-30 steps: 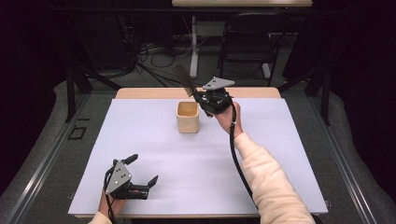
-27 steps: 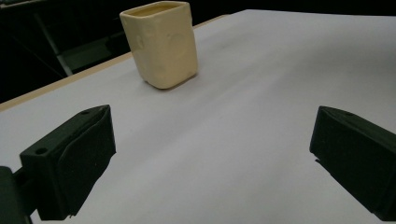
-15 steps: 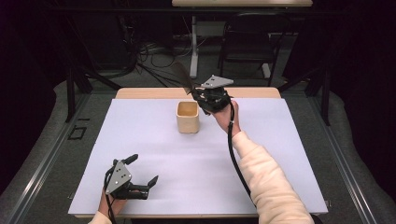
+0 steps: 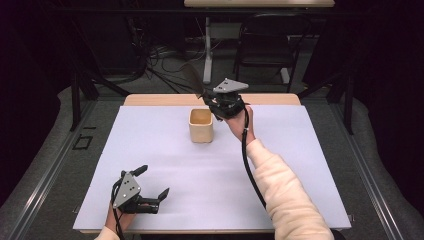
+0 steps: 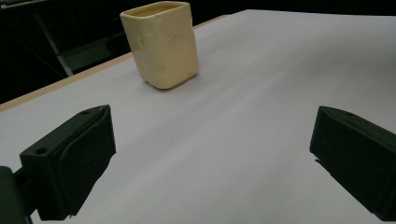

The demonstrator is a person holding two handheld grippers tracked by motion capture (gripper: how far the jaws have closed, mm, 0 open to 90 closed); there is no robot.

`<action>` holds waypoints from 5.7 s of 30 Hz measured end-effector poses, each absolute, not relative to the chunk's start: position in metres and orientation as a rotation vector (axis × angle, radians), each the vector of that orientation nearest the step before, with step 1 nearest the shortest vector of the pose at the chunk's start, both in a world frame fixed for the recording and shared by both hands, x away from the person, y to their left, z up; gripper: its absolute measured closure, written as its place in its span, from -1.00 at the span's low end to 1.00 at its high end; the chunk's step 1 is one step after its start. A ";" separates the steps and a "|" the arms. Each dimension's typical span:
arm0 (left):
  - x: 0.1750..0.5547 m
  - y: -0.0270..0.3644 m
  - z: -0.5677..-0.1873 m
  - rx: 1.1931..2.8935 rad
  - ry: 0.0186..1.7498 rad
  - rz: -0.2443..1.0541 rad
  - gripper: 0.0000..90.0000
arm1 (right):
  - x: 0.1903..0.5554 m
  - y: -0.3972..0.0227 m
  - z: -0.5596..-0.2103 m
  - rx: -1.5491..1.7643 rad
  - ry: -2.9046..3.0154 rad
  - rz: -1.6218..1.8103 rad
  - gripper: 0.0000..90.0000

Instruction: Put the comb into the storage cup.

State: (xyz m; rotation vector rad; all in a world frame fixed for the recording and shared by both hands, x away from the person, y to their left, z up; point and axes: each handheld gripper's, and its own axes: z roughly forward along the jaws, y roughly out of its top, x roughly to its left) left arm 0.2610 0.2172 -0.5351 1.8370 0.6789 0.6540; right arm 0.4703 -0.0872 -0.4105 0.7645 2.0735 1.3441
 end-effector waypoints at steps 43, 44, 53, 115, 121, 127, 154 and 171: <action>0.261 0.218 -0.535 1.833 0.680 0.657 -0.99 | 0.478 -0.072 -0.405 0.761 2.018 1.385 0.60; 0.261 0.218 -0.535 1.831 0.679 0.656 -1.00 | 0.478 -0.071 -0.405 0.760 2.017 1.386 0.60; 0.261 0.217 -0.535 1.830 0.680 0.657 -1.00 | 0.480 -0.067 -0.406 0.758 2.017 1.393 0.60; 0.261 0.218 -0.535 1.831 0.684 0.659 -0.99 | 0.495 -0.044 -0.429 0.763 2.076 1.383 0.59; 0.261 0.218 -0.535 1.830 0.684 0.661 -0.99 | 0.495 -0.043 -0.431 0.764 2.079 1.386 0.59; 0.261 0.218 -0.535 1.831 0.685 0.663 -0.99 | 0.495 -0.043 -0.434 0.761 2.090 1.383 0.59; 0.261 0.218 -0.535 1.833 0.685 0.663 -0.99 | 0.496 -0.039 -0.449 0.760 2.131 1.355 0.59; 0.261 0.218 -0.535 1.833 0.685 0.661 -0.99 | 0.498 -0.040 -0.455 0.767 2.158 1.323 0.59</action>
